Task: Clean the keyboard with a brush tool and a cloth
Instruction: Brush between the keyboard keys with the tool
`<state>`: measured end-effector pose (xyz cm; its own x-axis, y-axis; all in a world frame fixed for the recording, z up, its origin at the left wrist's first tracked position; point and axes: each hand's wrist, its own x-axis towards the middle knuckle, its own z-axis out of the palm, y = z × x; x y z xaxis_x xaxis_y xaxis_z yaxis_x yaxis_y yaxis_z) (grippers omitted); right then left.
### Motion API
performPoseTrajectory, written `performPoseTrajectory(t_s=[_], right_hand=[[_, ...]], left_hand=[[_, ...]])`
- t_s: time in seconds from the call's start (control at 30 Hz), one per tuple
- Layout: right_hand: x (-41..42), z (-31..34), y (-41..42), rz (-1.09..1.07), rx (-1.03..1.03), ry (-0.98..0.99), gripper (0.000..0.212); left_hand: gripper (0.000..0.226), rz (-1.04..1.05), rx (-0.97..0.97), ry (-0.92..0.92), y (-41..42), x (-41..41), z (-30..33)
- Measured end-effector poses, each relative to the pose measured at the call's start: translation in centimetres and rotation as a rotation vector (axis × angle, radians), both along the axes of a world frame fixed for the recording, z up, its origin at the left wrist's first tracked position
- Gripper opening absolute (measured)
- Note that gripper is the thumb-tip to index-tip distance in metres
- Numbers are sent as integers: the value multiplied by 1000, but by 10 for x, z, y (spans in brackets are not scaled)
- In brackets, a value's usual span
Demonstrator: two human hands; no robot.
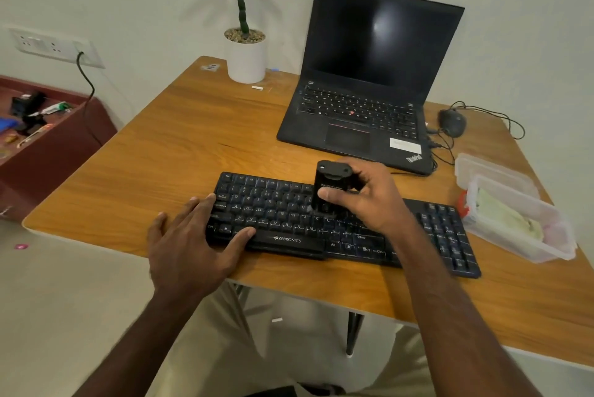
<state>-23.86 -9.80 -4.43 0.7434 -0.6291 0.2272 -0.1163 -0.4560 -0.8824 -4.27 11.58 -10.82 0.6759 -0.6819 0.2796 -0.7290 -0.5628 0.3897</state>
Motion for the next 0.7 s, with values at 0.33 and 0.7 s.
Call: performPoseTrajectory(t_s=[0.33, 0.7], right_hand=[[-26, 10, -13, -75, -26, -57, 23], [-70, 15, -19, -233, -31, -60, 21]], left_hand=[[93, 5, -3, -8, -1, -1, 0], [94, -3, 3, 3, -1, 0, 1]])
